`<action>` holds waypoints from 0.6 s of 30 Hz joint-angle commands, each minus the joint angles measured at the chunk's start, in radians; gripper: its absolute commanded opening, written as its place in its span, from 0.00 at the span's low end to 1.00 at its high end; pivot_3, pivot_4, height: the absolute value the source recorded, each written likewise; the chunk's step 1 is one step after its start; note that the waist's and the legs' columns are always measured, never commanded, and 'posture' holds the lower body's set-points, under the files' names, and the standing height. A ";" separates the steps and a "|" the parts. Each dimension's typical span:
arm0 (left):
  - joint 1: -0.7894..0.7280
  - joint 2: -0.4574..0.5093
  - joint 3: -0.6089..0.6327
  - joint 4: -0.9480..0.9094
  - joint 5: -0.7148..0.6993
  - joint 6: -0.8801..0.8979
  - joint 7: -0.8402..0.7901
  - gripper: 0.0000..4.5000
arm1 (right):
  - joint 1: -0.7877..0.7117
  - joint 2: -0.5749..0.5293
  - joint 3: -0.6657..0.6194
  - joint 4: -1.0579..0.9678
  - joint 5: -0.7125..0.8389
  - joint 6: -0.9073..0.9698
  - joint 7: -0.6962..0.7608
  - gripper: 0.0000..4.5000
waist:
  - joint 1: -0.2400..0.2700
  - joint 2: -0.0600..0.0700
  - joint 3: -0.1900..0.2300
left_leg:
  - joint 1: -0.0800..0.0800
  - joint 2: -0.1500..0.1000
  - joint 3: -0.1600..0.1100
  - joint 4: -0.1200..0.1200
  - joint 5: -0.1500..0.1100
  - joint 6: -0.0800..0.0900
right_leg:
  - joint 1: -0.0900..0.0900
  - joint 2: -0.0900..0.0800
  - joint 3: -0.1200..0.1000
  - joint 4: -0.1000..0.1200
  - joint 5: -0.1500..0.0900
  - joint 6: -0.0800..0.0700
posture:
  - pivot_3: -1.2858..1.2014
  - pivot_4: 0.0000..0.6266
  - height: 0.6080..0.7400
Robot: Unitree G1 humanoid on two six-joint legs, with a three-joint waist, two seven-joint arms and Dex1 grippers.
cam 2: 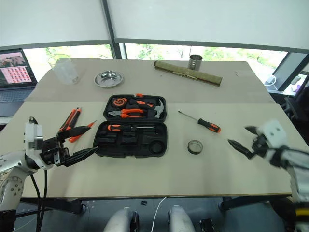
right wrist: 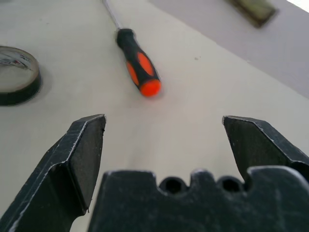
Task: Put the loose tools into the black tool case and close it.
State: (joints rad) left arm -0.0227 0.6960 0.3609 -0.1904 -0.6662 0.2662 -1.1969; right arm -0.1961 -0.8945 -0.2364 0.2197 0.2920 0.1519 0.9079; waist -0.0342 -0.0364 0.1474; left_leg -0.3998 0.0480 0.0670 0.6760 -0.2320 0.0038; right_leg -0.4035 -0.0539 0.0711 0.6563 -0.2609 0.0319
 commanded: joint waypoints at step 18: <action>0.055 0.048 -0.047 -0.067 0.024 -0.063 -0.045 1.00 | -0.755 0.165 0.400 0.891 -0.391 -0.186 0.146 0.28 | -0.008 0.001 0.001 | -0.006 -0.002 -0.001 -0.009 -0.001 0.001 | -0.003 -0.004 -0.003 -0.009 0.001 0.002 | 0.52 0.24 1.00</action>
State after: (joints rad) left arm 0.0317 0.7341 0.2892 -0.2441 -0.6287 0.2171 -1.2382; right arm -0.9310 -0.7190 0.1762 1.0934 -0.0923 -0.0021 1.0665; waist -0.0425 -0.0356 0.1484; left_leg -0.4058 0.0460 0.0663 0.6674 -0.2332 0.0047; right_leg -0.4068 -0.0580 0.0685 0.6473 -0.2595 0.0337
